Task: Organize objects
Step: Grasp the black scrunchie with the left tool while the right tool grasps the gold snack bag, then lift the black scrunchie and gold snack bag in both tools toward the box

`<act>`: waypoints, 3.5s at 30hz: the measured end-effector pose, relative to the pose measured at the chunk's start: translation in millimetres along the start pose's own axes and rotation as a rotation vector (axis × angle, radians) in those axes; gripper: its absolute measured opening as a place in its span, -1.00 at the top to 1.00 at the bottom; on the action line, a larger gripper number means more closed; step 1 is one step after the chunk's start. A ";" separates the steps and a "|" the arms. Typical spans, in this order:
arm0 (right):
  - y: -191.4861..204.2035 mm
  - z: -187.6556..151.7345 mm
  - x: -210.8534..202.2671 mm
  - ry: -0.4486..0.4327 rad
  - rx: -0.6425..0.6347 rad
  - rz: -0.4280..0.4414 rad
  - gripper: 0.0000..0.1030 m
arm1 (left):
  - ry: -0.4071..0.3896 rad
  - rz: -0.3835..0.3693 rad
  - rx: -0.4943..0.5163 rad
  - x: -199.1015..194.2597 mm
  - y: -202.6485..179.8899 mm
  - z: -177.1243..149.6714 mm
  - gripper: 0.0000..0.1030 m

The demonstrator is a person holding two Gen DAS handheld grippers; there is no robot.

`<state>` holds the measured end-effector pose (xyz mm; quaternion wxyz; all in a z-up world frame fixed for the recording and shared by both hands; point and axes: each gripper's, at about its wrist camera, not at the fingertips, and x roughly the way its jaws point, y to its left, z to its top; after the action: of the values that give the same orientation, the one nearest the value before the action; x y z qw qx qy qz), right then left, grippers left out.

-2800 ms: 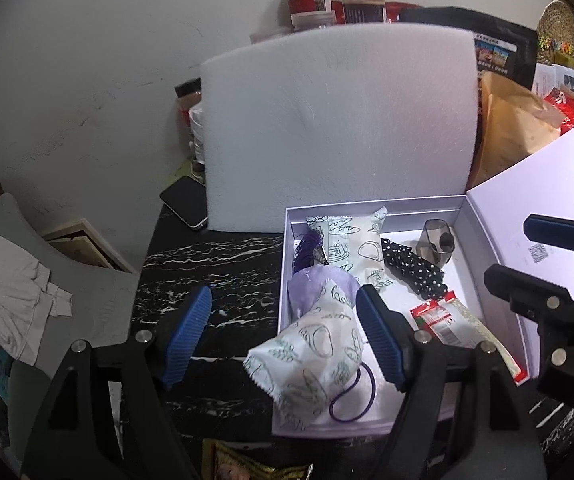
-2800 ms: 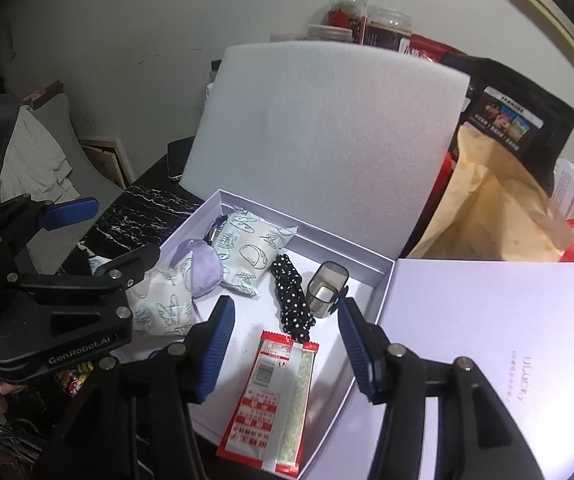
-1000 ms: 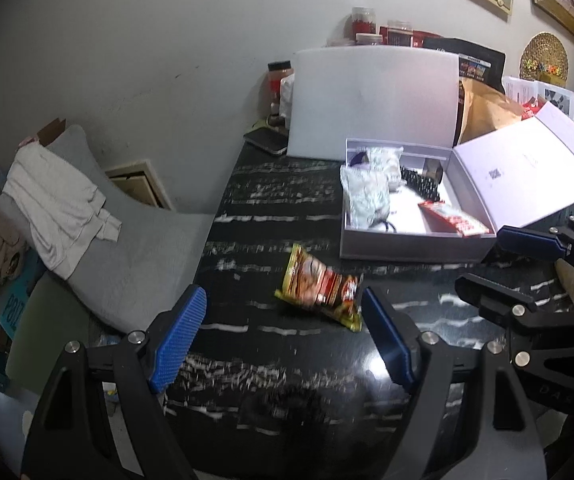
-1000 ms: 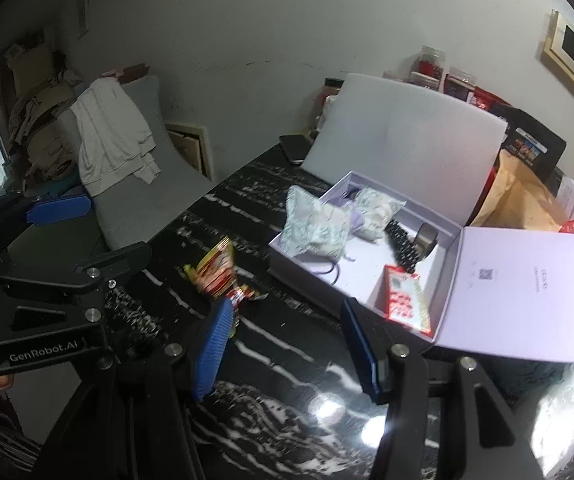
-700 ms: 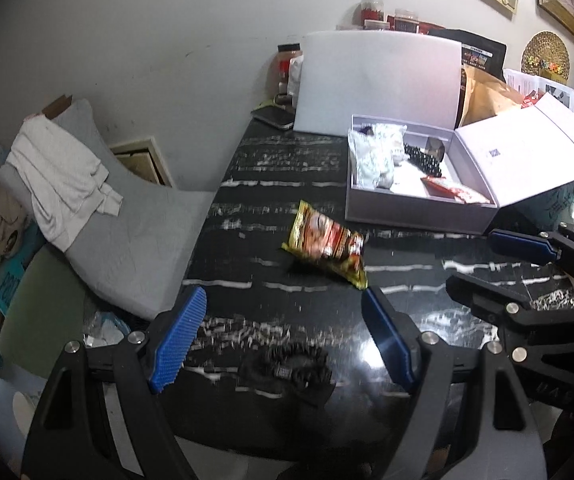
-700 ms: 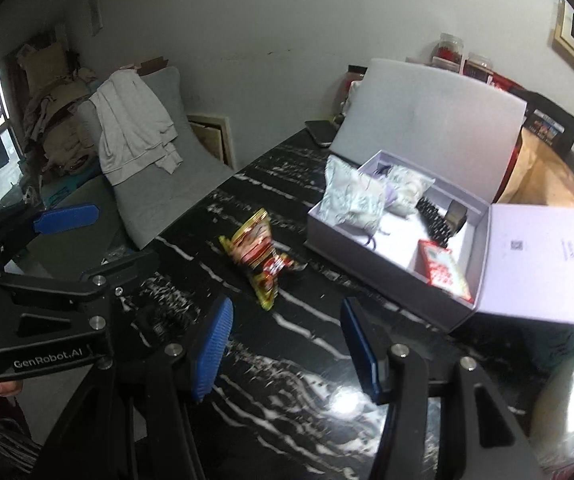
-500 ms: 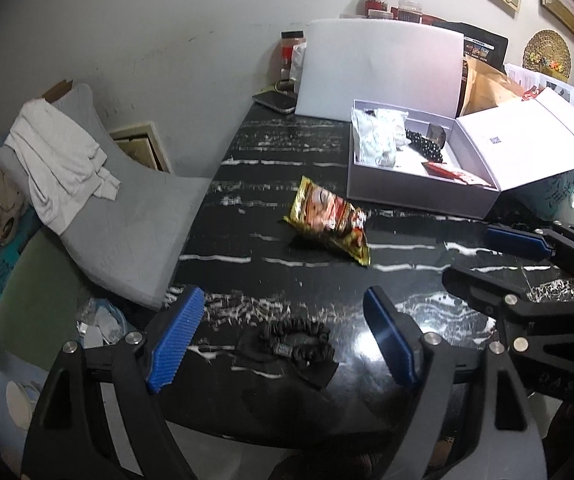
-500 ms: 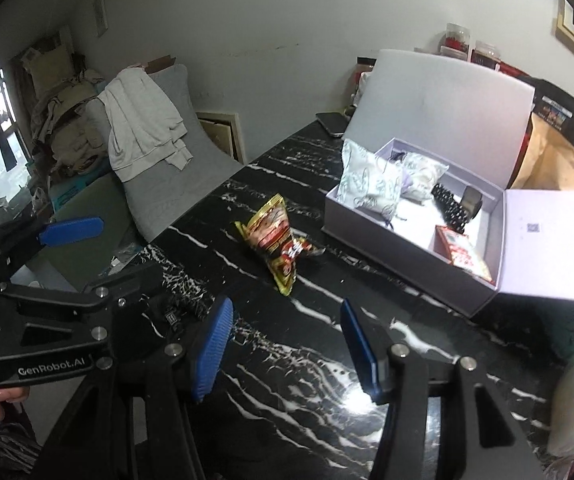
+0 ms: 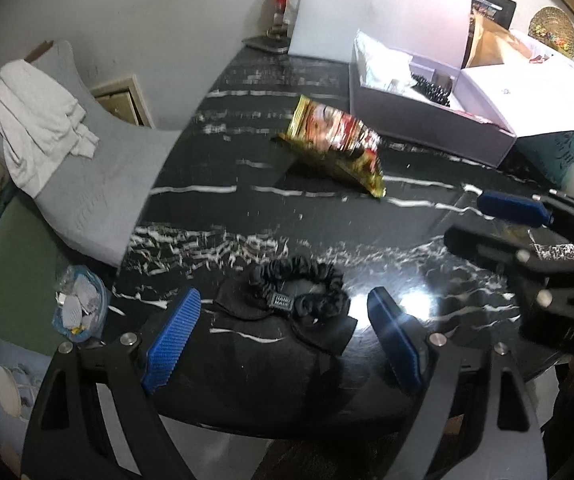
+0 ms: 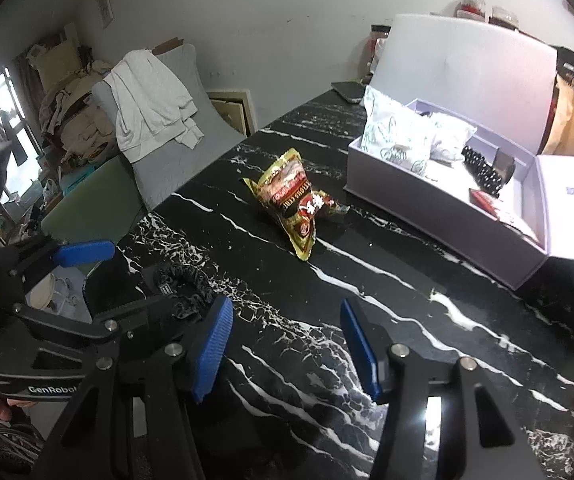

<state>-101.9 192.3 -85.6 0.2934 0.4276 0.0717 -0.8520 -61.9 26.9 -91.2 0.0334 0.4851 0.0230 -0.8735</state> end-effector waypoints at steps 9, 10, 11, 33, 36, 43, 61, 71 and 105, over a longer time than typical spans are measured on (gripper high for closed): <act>-5.5 12.1 24.2 -0.014 -0.006 0.005 -0.22 | 0.079 -0.021 -0.019 36.9 12.5 -6.1 -0.65; -6.1 14.1 27.1 -0.014 -0.008 0.006 -0.29 | 0.080 -0.036 -0.029 40.5 15.3 -5.5 -0.65; -6.9 17.1 31.6 -0.015 -0.012 0.005 -0.36 | 0.080 -0.052 -0.039 43.7 17.9 -5.1 -0.64; -0.6 74.4 100.5 -0.006 -0.130 -0.003 -0.36 | -0.021 -0.084 -0.116 58.1 71.6 23.0 0.60; 0.1 71.4 104.5 0.015 -0.133 -0.040 -0.03 | -0.023 -0.089 -0.122 56.5 73.3 21.0 0.62; -5.1 59.3 94.3 0.028 -0.113 -0.019 0.30 | -0.021 -0.080 -0.121 54.3 68.9 17.3 0.62; -15.5 0.8 38.8 0.075 -0.061 -0.071 0.31 | -0.004 -0.165 0.002 53.6 9.2 12.2 0.62; -43.9 -36.7 2.6 0.074 0.039 -0.150 0.30 | 0.006 -0.225 0.134 53.4 -49.8 14.8 0.62; -41.6 -64.9 7.8 0.064 0.035 -0.176 -0.30 | 0.017 -0.284 0.226 27.3 -65.2 -27.6 -0.46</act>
<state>-84.4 247.1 -137.4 0.2075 0.4518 0.1035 -0.8615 -58.2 92.9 -128.4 -0.1454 0.4851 -0.0068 -0.8622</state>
